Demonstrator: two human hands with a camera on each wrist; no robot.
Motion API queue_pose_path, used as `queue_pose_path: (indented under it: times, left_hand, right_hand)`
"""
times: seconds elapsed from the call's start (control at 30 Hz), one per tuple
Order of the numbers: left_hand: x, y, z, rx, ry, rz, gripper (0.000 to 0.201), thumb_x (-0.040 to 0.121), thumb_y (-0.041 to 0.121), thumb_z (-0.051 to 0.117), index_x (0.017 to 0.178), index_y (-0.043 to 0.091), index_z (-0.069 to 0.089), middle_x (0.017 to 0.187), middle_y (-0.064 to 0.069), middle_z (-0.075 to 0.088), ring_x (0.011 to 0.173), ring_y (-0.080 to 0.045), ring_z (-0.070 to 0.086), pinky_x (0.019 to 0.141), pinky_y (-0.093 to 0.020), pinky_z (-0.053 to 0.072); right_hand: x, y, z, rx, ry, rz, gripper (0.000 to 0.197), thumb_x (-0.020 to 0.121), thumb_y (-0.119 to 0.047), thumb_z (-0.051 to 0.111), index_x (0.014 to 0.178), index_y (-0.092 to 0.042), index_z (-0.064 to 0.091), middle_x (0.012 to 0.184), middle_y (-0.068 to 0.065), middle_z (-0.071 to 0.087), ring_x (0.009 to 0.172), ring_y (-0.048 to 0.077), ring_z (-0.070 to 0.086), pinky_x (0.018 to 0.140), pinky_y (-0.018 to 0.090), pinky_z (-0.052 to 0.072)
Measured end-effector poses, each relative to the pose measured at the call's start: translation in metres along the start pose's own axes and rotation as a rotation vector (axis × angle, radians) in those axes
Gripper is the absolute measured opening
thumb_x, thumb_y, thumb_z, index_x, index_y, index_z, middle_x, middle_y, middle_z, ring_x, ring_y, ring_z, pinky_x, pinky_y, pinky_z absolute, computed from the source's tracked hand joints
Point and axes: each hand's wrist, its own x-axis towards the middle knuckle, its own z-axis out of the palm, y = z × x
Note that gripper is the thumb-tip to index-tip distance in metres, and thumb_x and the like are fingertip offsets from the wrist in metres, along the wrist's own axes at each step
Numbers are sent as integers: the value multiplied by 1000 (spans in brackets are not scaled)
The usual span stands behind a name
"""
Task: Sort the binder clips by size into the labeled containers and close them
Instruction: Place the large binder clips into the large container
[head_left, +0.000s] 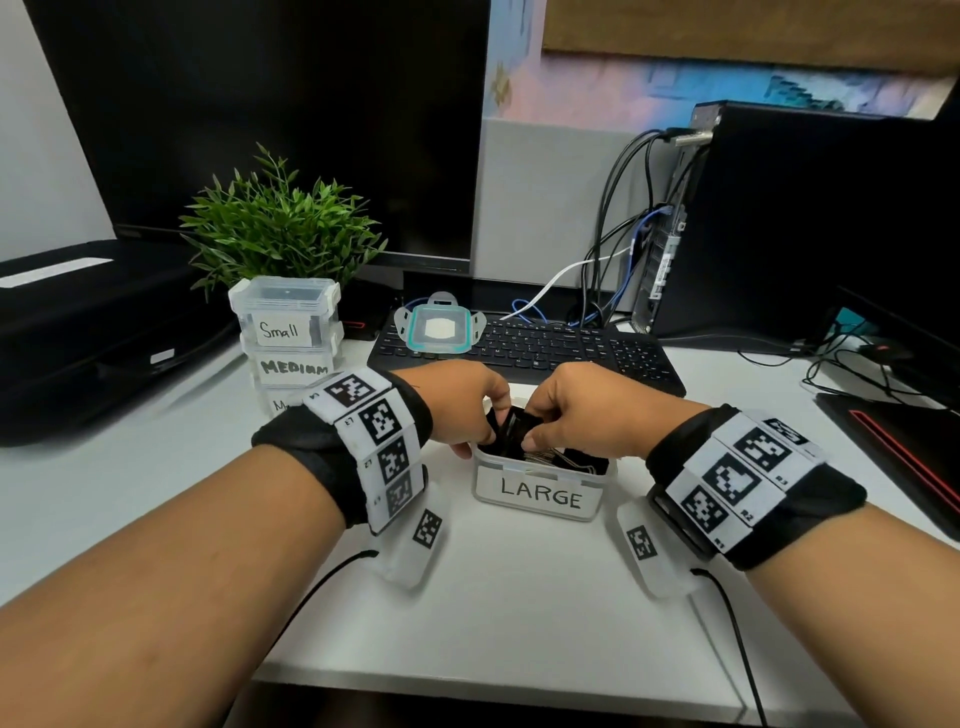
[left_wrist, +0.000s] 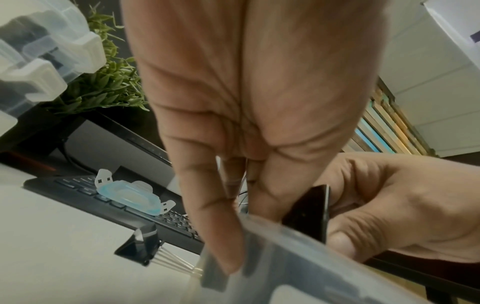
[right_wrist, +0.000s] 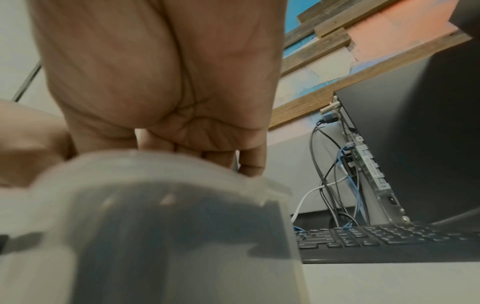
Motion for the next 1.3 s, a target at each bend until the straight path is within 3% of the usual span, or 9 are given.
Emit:
queue_pose_path:
  times: [0.1,0.23,0.33,0.43,0.57,0.67,0.9,1.07,1.3]
  left_hand:
    - [0,1,1,-8,-7,-11,13,91,9,56,101,16,59,92,-1,63,64,-11,65,67,-21,53]
    - [-4,6,-3,-114,-35,-44,18,96,8,44,85,16,56,81,-2,55,74,-18,61,71,-30,56]
    - [-13,16,-10,-164,-30,-44,19,97,25,47,106,14,60,78,3,51,73,-15,54,68,-34,55]
    - [-18,20,-10,84,4,20,23,86,41,61,102,25,56,84,7,53,83,-17,57,75,-33,53]
    - [-16,18,-3,154,97,76,14,84,34,64,94,28,55,79,13,50,78,-12,53,65,-25,44]
    - [-15,15,-1,178,169,95,12,83,31,64,89,25,56,85,9,57,84,-14,54,69,-25,41]
    - [-16,10,8,170,246,189,8,84,26,64,92,28,63,90,8,64,85,-12,58,71,-24,44]
    - [-16,7,7,194,187,198,16,89,27,61,101,33,68,92,9,67,85,-10,60,76,-27,49]
    - [-14,6,7,160,177,197,20,88,23,63,105,30,70,99,8,69,88,-9,61,81,-24,48]
  right_hand:
    - [-3,-7,2,-112,14,15,15,85,-27,68,93,-15,74,80,7,68,71,20,61,64,31,51]
    - [-7,-14,3,-275,45,10,19,86,-30,64,92,-13,70,71,4,60,67,19,54,53,25,39]
    - [-7,-13,2,-249,14,7,18,88,-31,63,90,-14,70,74,5,63,70,20,57,58,27,44]
    - [-5,-7,-1,-141,-37,20,20,87,-33,64,83,-14,68,69,3,63,63,17,57,62,30,50]
    - [-8,8,-13,118,-165,63,13,87,-20,66,94,-9,71,69,3,67,56,10,61,59,22,52]
    - [-17,16,-24,128,-257,42,23,86,-5,64,106,-15,70,80,-6,70,68,8,65,65,16,51]
    - [-22,11,-9,-219,-192,-20,32,80,-6,61,103,-28,68,82,-9,63,73,10,55,64,19,43]
    - [-20,16,-3,-159,-132,-65,42,81,-9,61,109,-41,65,92,-11,63,79,11,57,72,26,49]
    - [-20,26,-8,-3,-202,-85,33,86,-16,66,113,-37,65,101,-7,65,66,-9,53,65,5,40]
